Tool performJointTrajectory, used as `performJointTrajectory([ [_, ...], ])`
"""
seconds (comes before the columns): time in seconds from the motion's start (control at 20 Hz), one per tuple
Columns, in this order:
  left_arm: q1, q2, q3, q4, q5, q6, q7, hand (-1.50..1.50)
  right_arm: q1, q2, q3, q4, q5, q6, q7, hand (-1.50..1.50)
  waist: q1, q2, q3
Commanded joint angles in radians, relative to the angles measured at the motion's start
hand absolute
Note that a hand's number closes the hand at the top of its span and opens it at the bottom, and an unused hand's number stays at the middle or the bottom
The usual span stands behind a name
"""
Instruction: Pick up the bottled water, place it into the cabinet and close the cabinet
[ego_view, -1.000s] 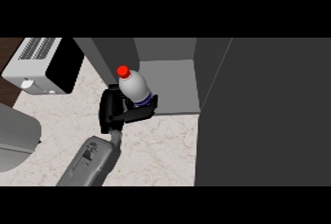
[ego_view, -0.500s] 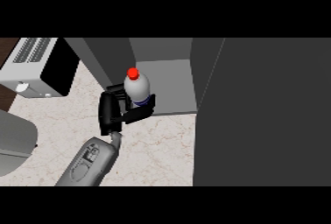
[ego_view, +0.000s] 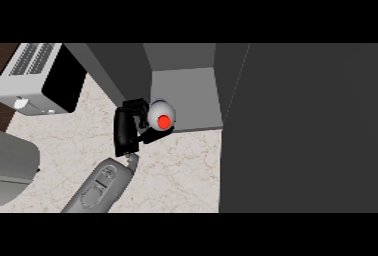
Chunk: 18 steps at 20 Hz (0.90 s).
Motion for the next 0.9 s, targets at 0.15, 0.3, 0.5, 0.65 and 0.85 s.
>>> performJointTrajectory([
  [0.15,-0.261,0.052,0.08,0.253,-0.023,-0.048,0.082,-1.5,0.0,0.003,0.005,-0.01,-0.006,0.002,-0.004,-1.5,-0.034,0.039,-0.009],
  [0.3,-0.266,0.044,0.069,0.256,-0.033,-0.025,0.105,-1.5,0.001,0.013,0.011,0.007,-0.001,-0.006,-0.006,-1.5,-0.034,0.04,-0.009],
  [0.5,-0.302,0.046,0.079,0.3,-0.006,-0.049,0.135,-1.5,-0.014,-0.002,-0.015,0.017,-0.001,-0.002,-0.008,-1.5,-0.023,0.043,-0.01],
  [0.65,-0.314,0.031,0.069,0.337,-0.02,-0.01,0.133,-1.5,0.009,-0.015,-0.015,-0.009,-0.012,0.006,-0.002,-1.5,-0.032,0.042,-0.01],
  [0.85,-0.335,0.041,0.078,0.318,0.017,-0.043,0.114,-1.5,-0.011,0.001,-0.003,0.033,0.009,0.011,-0.036,-1.5,-0.014,0.039,-0.011],
])
